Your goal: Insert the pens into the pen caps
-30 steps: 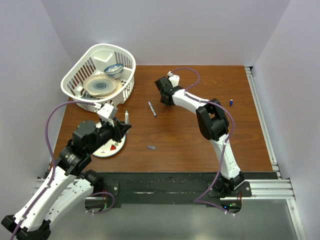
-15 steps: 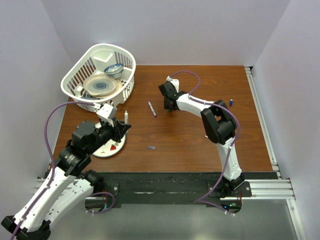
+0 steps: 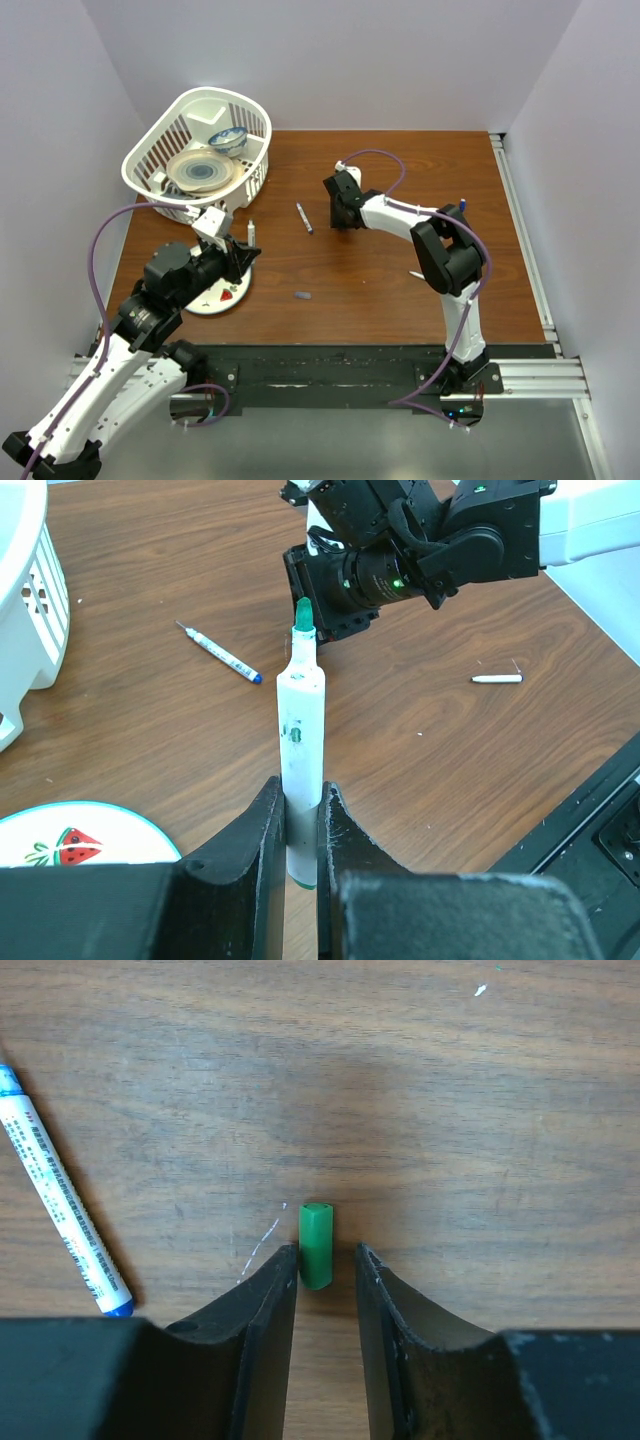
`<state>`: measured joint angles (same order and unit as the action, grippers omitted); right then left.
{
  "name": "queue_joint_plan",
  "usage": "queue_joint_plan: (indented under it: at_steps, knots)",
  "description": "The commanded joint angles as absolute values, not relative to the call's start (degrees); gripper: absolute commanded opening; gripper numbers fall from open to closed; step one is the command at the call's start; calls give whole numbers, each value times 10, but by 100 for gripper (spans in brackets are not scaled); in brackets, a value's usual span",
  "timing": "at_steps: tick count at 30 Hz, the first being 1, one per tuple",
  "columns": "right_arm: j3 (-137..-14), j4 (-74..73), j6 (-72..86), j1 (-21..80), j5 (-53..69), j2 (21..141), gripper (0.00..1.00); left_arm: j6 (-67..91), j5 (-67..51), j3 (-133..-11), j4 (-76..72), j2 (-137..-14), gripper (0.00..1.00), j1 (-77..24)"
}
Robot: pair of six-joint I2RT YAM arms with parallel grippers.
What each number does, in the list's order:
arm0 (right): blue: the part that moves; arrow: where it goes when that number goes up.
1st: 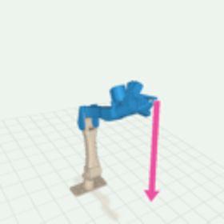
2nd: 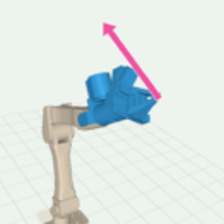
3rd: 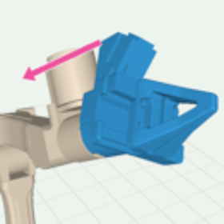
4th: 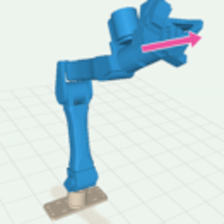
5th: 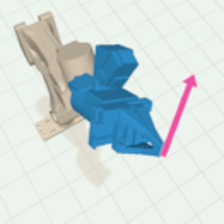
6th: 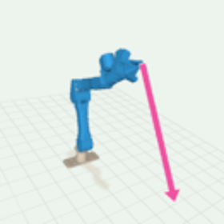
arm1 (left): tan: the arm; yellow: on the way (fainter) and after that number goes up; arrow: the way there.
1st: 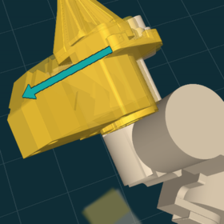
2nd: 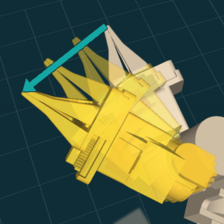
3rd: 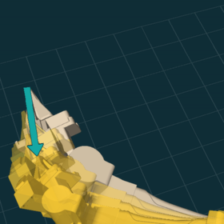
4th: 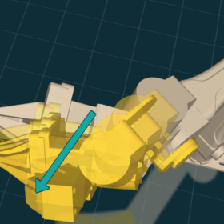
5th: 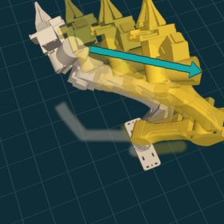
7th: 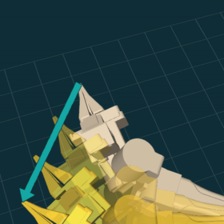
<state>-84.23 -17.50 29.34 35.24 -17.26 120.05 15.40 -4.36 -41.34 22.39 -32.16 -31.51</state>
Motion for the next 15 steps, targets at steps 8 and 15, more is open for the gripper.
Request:
queue_joint_plan:
  at_steps: [8, 15]
  knots:
    - [-921, -272, 279, 360, -206, 1254, 31, 151, -33, -410, 221, -319, 0, -313]
    - [-944, -303, 270, 384, -257, 1267, 26, 149, -34, -412, 221, -312, 0, -313]
